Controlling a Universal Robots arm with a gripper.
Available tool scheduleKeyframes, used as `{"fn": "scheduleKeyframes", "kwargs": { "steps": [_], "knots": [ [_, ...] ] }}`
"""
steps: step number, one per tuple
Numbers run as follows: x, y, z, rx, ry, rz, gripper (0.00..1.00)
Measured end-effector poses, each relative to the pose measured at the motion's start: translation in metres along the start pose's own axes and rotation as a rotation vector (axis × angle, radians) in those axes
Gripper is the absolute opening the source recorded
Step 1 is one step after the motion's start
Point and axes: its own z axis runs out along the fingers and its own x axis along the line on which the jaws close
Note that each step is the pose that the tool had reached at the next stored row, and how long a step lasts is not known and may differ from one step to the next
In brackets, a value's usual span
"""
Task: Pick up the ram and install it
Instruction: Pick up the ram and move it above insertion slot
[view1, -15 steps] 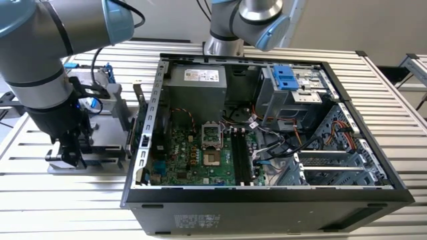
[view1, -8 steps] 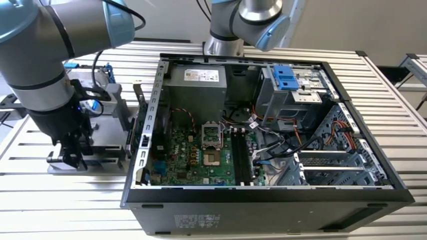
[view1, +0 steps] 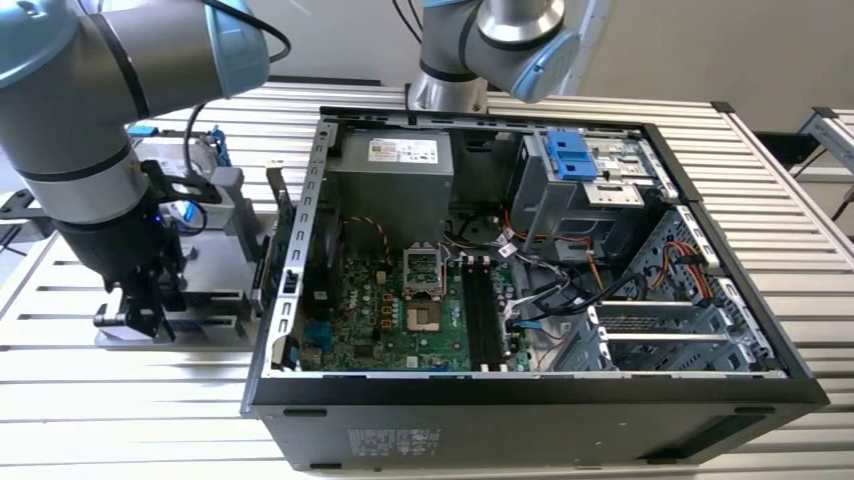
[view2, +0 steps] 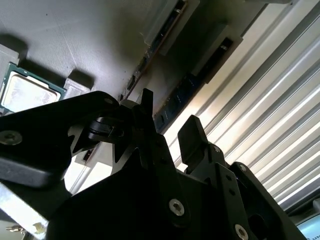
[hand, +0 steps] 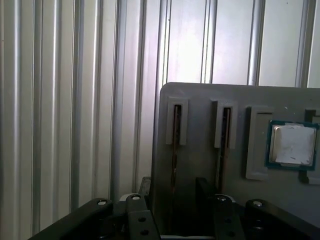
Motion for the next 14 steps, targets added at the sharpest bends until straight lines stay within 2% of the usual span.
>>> {"fn": "scheduleKeyframes", "kwargs": {
  "steps": [10,14],
  "knots": [
    [0.0010,0.0010,0.0003,0.0001,-0.0004,0.000,1.00],
    [0.0013,0.0009,0.0004,0.0011,-0.0029,0.000,1.00]
  ]
}}
